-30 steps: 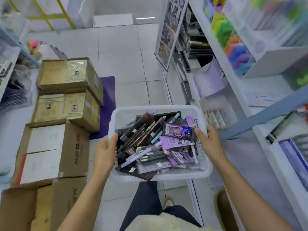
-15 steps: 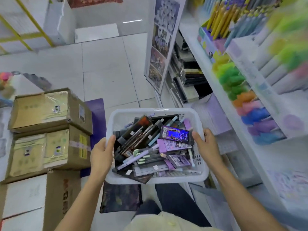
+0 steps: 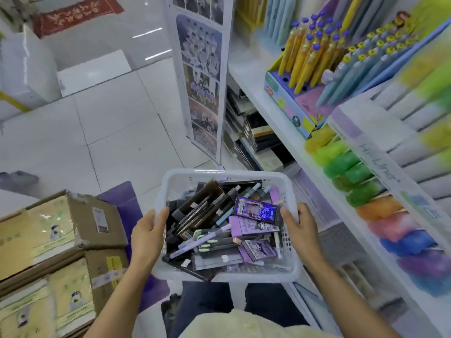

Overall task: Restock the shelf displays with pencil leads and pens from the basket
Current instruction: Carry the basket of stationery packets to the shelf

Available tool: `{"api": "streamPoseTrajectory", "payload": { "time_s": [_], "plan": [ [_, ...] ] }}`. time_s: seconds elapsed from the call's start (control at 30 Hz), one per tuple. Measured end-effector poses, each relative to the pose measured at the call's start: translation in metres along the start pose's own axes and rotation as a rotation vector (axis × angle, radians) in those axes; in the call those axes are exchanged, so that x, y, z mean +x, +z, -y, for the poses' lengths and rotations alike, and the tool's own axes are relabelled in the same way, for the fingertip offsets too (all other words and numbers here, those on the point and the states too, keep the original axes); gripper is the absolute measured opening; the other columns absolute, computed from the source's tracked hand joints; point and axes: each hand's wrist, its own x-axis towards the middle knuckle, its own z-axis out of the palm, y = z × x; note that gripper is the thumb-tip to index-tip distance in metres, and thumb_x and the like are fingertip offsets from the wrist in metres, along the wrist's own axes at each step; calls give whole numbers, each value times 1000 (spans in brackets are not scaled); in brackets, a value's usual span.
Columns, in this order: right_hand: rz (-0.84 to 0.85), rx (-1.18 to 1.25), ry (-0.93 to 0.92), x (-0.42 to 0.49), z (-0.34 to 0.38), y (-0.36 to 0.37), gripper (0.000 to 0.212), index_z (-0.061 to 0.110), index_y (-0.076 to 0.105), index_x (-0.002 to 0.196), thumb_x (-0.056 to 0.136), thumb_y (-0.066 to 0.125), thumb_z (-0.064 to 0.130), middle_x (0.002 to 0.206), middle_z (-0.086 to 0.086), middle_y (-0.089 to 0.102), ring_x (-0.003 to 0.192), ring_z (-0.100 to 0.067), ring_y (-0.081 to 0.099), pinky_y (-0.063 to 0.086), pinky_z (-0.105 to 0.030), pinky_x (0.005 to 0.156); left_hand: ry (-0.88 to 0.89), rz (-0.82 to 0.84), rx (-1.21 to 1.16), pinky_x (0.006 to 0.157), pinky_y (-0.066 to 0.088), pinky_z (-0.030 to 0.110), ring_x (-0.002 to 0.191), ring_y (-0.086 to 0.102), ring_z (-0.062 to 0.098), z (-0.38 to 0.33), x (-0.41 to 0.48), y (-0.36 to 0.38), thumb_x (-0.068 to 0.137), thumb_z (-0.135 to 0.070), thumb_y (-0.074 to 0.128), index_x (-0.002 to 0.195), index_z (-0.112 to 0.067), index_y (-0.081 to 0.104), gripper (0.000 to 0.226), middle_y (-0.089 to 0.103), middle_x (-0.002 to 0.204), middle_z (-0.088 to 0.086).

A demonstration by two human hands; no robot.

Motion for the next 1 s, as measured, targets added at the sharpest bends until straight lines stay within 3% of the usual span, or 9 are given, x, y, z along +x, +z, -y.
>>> {"api": "streamPoseTrajectory", "payload": {
  "time_s": [0.07,0.23,0.37,0.47,0.53,0.63,0.73,0.9,1.0],
  "plan": [
    [-88,41,26,5,-2,10,29,18,39,75,95,59,23,64,4,41,49,1,36,33,-21,51,41,52,46,52,26,30,52,31,13,-8,34,6,96,-49,47,61,-18,35,48,33,52,-8],
    [-345,117,139,-1,-2,52,36,24,34,70,95,59,20,55,18,43,48,3,37,32,-12,48,172,281,111,53,24,32,52,29,11,-16,123,14,97,-45,48,61,-19,32,48,35,47,-11],
    [-489,164,222,-17,-8,82,31,5,42,79,95,58,25,67,4,39,55,-3,35,30,-19,52,290,472,161,55,29,34,58,36,16,-16,174,25,97,-46,47,66,-6,43,51,41,59,9],
    [-576,208,295,-29,-20,100,23,9,51,86,95,59,28,72,-1,48,58,-4,44,35,-16,54,335,569,194,56,33,35,60,42,18,-9,196,43,98,-43,48,74,4,51,53,51,64,23],
    [-610,220,347,-36,-35,109,23,9,51,87,95,59,29,71,-1,51,56,-1,45,36,-14,52,345,631,229,56,32,35,59,40,19,2,203,60,98,-44,47,73,5,48,55,47,61,18],
    [-645,207,435,-44,-67,118,21,8,52,88,95,59,26,71,2,56,53,1,50,38,-11,51,367,693,296,53,28,35,55,33,18,25,206,88,97,-47,47,62,-8,34,54,36,55,0],
    [-659,200,524,-49,-111,127,15,8,55,91,95,59,22,77,-4,64,57,2,60,43,-10,50,362,757,337,53,31,35,55,38,19,59,205,125,97,-49,46,65,-4,41,55,44,54,6],
    [-614,190,618,-52,-210,137,24,4,52,88,95,58,26,78,-13,65,68,-21,63,47,-21,53,382,758,366,51,29,34,51,36,17,129,194,202,95,-52,44,61,-12,38,52,40,50,-2],
    [-606,159,641,-45,-276,140,22,7,52,88,96,58,26,79,-13,64,69,-23,62,45,-21,55,381,761,388,51,29,34,50,34,17,178,187,253,95,-51,45,60,-15,34,52,37,48,-4]
  ]
}}
